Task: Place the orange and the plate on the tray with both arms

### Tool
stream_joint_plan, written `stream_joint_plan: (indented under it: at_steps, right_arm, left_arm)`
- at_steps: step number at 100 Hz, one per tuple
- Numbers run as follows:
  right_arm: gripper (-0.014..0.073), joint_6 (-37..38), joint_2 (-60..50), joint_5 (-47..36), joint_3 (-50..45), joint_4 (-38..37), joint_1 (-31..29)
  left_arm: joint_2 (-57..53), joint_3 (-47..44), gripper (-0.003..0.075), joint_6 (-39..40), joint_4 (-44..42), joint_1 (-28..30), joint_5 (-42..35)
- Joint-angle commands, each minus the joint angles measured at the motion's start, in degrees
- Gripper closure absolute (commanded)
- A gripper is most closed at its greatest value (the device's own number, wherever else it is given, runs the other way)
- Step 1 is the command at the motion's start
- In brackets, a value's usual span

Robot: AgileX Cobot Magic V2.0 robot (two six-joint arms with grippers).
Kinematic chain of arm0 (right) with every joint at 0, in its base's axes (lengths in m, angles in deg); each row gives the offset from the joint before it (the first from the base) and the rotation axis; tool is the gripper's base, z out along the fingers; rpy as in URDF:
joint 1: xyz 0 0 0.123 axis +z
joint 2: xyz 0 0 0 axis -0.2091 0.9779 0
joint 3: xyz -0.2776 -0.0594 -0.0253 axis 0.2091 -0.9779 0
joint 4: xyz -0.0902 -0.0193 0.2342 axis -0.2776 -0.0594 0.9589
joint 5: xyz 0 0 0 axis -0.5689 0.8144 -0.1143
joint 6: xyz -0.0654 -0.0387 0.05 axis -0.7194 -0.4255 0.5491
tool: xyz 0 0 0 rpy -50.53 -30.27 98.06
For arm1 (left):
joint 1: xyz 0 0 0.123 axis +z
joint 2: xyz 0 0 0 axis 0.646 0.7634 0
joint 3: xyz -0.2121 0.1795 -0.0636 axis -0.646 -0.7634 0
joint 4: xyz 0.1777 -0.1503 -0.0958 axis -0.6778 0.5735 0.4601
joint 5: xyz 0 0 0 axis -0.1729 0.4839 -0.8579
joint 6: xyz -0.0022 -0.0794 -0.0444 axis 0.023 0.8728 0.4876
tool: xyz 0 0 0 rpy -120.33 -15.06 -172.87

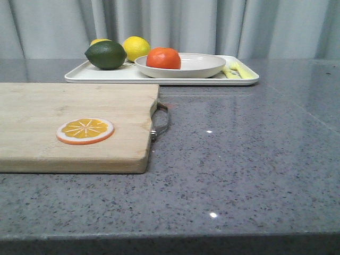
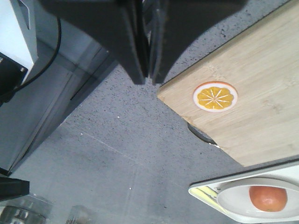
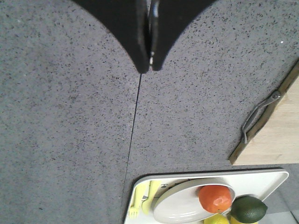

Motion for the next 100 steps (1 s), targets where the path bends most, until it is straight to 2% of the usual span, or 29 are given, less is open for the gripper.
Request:
stream_joint_plan:
  at_steps: [1, 16, 41, 75, 89, 100]
  right_arm:
    - [0.0653, -0.53, 0.6, -3.86, 1.25, -0.15, -0.05]
    - [0.0653, -0.53, 0.6, -3.86, 1.25, -0.15, -0.05]
    - [0.0653, -0.53, 0.6, -3.86, 1.25, -0.15, -0.05]
    - [0.0653, -0.53, 0.6, -3.86, 1.25, -0.15, -0.05]
    - [0.0653, -0.53, 0.6, -3.86, 1.25, -0.15, -0.05]
    - [0.0653, -0.53, 0.6, -3.86, 1.25, -0.15, -0.05]
  left_arm:
    - [0.6, 1.33, 0.0739, 0.18, -1.51, 0.91, -6.99]
    - [0.37, -2.06, 0.0739, 0.18, -3.77, 5.88, -16.58]
    - [-3.2, -12.33, 0.0739, 0.18, -3.77, 19.59, -32.35]
    - [-9.77, -21.71, 0.0739, 0.18, -3.77, 36.29, -33.92]
    - [-11.65, -25.05, 0.0739, -0.07, -3.9, 41.02, -34.6]
    - [-14.02, -27.16, 0.0739, -3.4, -3.9, 43.39, -34.72]
